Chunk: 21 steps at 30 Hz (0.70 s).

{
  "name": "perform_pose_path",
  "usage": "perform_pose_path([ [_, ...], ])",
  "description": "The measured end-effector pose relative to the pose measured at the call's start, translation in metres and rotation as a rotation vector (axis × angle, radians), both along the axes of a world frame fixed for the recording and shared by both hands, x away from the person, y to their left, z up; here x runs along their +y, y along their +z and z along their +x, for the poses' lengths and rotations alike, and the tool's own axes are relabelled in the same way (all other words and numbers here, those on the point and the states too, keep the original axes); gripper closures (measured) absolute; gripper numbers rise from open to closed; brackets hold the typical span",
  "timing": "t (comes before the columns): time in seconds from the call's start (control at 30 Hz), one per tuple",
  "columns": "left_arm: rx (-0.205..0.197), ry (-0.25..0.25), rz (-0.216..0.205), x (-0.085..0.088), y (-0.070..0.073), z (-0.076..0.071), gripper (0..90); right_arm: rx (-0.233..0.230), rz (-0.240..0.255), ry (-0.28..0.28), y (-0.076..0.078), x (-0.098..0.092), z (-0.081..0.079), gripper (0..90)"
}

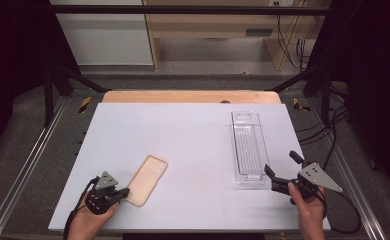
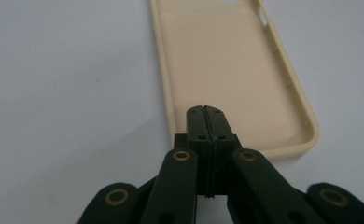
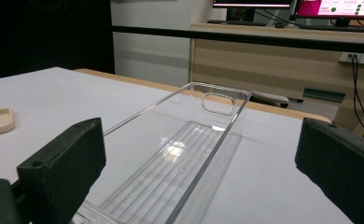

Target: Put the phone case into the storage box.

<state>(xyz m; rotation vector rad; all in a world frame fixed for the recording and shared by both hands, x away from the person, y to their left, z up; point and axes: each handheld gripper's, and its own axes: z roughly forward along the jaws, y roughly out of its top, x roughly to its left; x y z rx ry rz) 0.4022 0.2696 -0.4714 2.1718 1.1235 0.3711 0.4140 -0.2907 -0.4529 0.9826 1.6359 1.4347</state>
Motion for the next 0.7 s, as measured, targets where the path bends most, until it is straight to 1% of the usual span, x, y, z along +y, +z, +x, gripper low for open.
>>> perform_pose_path([
  [0.07, 0.000, 0.003, 0.003, -0.001, 0.000, 0.000, 90.0, 0.002, -0.011, 0.005, -0.001, 0.001, -0.001, 2.4],
  [0.23, 0.015, 0.006, 0.010, 0.001, 0.002, -0.001, 90.0, -0.001, 0.003, 0.004, 0.000, -0.001, -0.002, 2.4],
  [0.3, 0.020, 0.007, 0.005, 0.003, 0.002, -0.001, 90.0, 0.002, -0.001, 0.000, 0.000, -0.001, -0.001, 2.4],
  [0.43, 0.018, 0.003, 0.013, 0.002, 0.003, -0.001, 90.0, 0.001, 0.001, 0.000, 0.000, 0.000, -0.001, 2.4],
  [0.53, -0.020, 0.009, 0.007, 0.001, 0.008, -0.002, 90.0, -0.007, 0.001, -0.007, 0.001, -0.001, -0.002, 2.4],
  [0.6, -0.069, 0.021, -0.009, 0.000, 0.014, -0.003, 90.0, -0.004, 0.004, -0.009, 0.001, -0.002, -0.002, 2.4],
  [0.63, -0.090, 0.037, -0.015, 0.000, 0.016, -0.003, 89.4, -0.003, 0.005, -0.009, 0.001, -0.002, -0.002, 2.4],
  [0.67, -0.108, 0.055, -0.024, -0.001, 0.017, -0.003, 86.1, -0.004, 0.005, -0.012, 0.001, -0.002, -0.001, 2.4],
  [0.7, -0.144, 0.091, -0.032, -0.001, 0.017, -0.003, 81.8, -0.002, 0.006, -0.012, 0.000, -0.002, -0.001, 2.4],
])
